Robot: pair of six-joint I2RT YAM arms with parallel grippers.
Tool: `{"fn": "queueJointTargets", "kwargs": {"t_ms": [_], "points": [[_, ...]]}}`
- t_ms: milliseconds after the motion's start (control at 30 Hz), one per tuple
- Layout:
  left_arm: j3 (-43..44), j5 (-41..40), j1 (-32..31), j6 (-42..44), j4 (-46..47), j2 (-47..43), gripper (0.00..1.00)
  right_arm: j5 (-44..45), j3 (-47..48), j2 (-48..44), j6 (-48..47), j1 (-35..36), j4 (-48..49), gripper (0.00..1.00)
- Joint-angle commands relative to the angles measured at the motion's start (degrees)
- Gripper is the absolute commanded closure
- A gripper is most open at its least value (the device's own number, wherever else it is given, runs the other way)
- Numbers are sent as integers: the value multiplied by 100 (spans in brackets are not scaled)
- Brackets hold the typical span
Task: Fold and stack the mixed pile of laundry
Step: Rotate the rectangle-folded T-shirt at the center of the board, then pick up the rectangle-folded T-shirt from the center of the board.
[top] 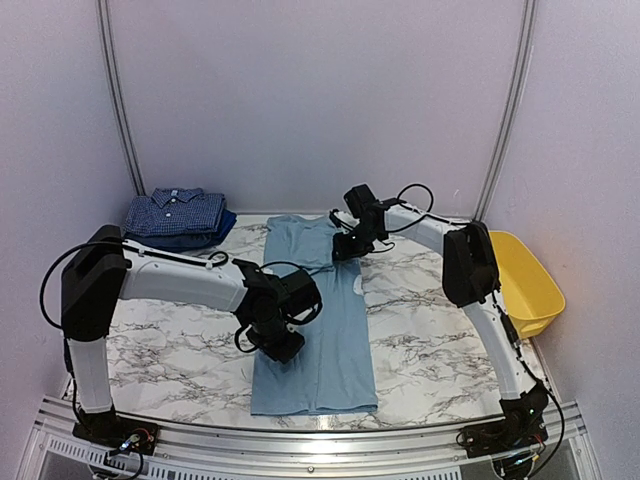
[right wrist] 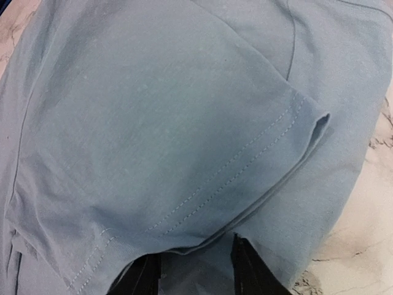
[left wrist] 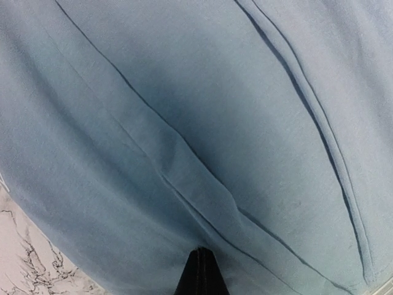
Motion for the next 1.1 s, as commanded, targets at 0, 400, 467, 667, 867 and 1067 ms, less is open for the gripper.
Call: {"fn": "queueJointTargets", "kwargs": {"t_ms": [0,400,467,667,867,1067], "points": [[112,-120,122,-290,-255,-318,99,-214,28,-750,-113,-74,-24,56],[-354,-1780,643,-547,486,-2909,1,-1061,-2214,-3553,994,-574,1088,2],[-680,-1332,862,-747,842,-3267,1,-2107,-2768,-3770,1601,-981,1486,2],[-1619,124,1095,-1403,1062,-4042,1,-2948,-4256,-4845,1799,-919,1353,1],[-3094,728,382,-2832,1130,-4621,20,-2334,-5991,-5926,1755,181,508,14],[-4081,994,-405,-3948,1655,-4966,44,-1966,-8066,-6970,2432,1068,561,25]]}}
